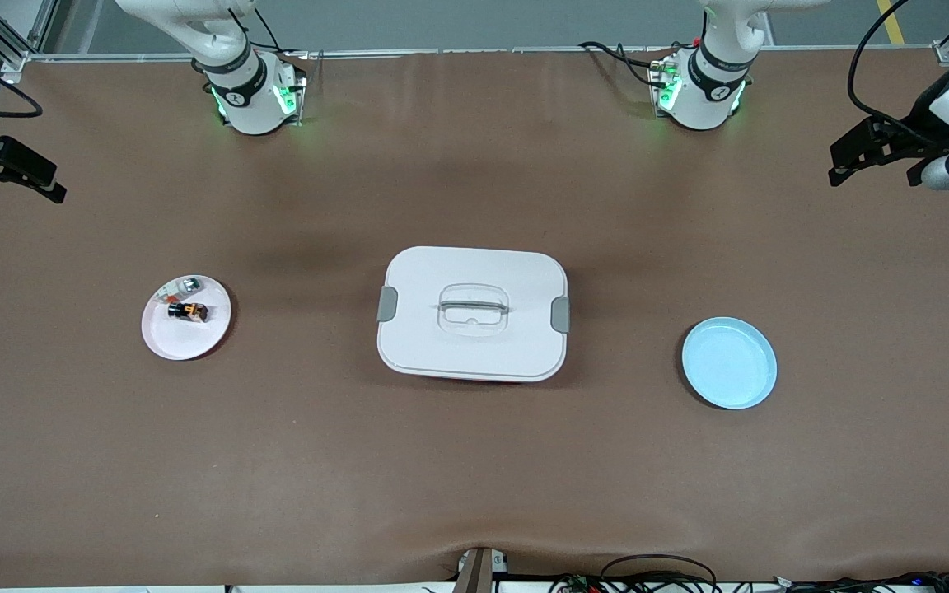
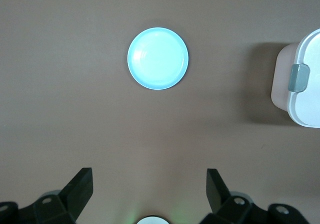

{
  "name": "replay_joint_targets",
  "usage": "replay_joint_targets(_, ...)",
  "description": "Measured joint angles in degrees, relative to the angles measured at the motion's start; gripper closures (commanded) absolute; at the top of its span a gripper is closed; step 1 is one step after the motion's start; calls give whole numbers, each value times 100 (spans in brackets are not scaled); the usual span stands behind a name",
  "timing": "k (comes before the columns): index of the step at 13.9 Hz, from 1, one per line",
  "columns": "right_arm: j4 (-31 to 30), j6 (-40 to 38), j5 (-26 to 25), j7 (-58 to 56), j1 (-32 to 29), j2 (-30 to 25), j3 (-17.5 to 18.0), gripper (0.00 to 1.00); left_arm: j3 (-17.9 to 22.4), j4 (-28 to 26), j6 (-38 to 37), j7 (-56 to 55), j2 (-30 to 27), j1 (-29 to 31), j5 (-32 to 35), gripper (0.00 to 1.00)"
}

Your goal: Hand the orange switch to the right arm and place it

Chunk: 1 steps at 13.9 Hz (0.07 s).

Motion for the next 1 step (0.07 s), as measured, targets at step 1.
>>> replay_joint_targets(1, 7, -1, 0, -1, 0, 2, -2, 0, 0, 2, 0, 0, 0, 0, 0, 0)
